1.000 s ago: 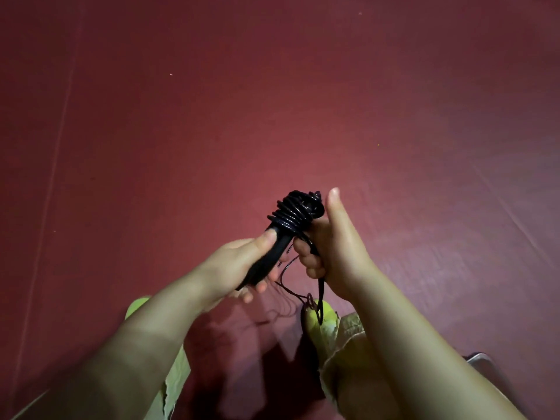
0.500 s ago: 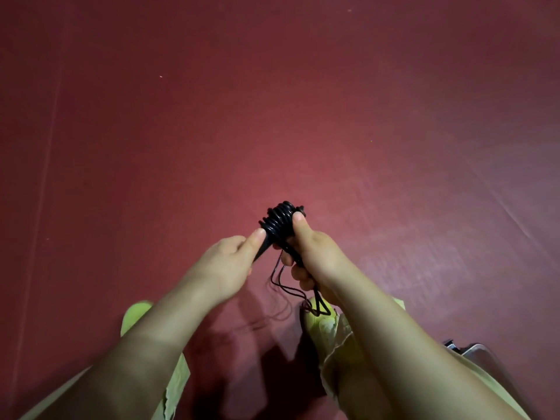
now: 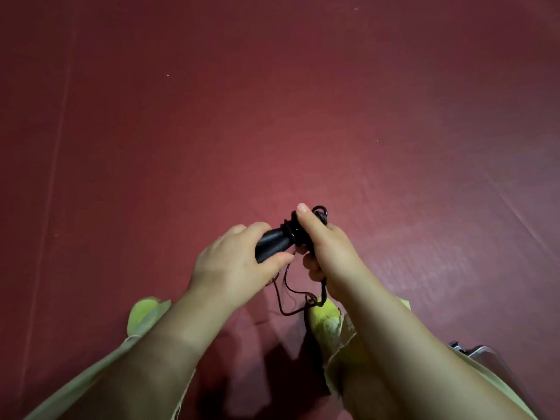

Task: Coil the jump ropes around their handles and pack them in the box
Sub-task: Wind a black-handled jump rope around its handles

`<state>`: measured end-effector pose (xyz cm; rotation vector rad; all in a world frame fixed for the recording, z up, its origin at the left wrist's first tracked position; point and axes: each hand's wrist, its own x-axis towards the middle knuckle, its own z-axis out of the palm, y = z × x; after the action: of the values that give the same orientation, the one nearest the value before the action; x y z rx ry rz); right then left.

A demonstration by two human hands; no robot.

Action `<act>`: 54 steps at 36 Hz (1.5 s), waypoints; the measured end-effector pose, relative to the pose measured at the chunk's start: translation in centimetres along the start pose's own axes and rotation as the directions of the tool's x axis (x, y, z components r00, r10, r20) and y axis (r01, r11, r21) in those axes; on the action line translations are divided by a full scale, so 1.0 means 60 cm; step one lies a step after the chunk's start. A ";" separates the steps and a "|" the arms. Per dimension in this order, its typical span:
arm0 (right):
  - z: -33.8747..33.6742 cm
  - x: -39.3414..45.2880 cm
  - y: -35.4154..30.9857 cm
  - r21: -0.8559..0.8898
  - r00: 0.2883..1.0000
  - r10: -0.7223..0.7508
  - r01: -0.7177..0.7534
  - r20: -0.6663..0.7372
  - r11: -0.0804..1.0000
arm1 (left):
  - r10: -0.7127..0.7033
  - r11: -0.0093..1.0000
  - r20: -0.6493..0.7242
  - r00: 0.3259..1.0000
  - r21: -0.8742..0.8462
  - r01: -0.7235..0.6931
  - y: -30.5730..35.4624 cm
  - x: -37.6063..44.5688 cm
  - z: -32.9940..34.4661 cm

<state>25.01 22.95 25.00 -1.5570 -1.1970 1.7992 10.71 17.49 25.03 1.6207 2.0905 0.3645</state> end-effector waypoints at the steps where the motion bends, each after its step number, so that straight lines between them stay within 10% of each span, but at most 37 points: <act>1: -0.001 0.001 -0.001 0.014 0.999 -0.043 0.043 0.004 0.999 | 0.009 0.995 0.039 0.999 -0.104 -0.005 -0.004 0.003 0.001; 5: -0.003 0.002 -0.002 -0.097 0.976 -0.217 0.214 -0.026 0.972 | -0.030 0.626 0.330 0.943 -0.729 0.276 -0.009 0.006 -0.010; 10: -0.005 -0.007 -0.007 0.043 0.936 -0.322 0.319 0.144 0.947 | 0.235 0.195 0.720 0.653 -0.694 0.694 -0.012 -0.007 -0.014; 15: -0.012 -0.012 -0.014 0.178 0.914 -0.334 0.297 0.230 0.938 | 0.424 0.232 0.735 0.529 -0.653 0.721 -0.017 -0.011 -0.004; 38: 0.031 0.000 0.015 -0.516 0.989 -0.146 0.137 0.024 0.846 | -0.299 0.627 0.312 0.902 -0.649 0.432 -0.005 0.012 0.029; 42: 0.048 0.008 0.030 -0.414 0.996 -0.082 0.092 0.042 0.906 | -0.240 0.894 0.151 0.959 -0.350 0.279 -0.015 0.016 0.020; 47: 0.041 0.005 0.024 -0.281 0.996 -0.007 0.033 0.091 0.959 | -0.109 0.982 -0.009 0.994 -0.155 0.106 -0.012 0.003 0.021; 50: 0.027 0.005 0.016 -0.254 0.992 -0.110 0.120 0.055 0.960 | -0.090 0.891 0.082 0.993 -0.439 0.116 -0.009 0.009 0.026; 54: 0.017 0.005 0.010 -0.072 0.985 -0.144 0.151 0.091 0.986 | 0.085 0.346 0.508 0.857 -0.822 0.452 -0.019 0.005 0.010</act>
<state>24.05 22.56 24.33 -1.4055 -1.4005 1.7566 10.00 17.45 23.90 0.6102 1.1885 0.8009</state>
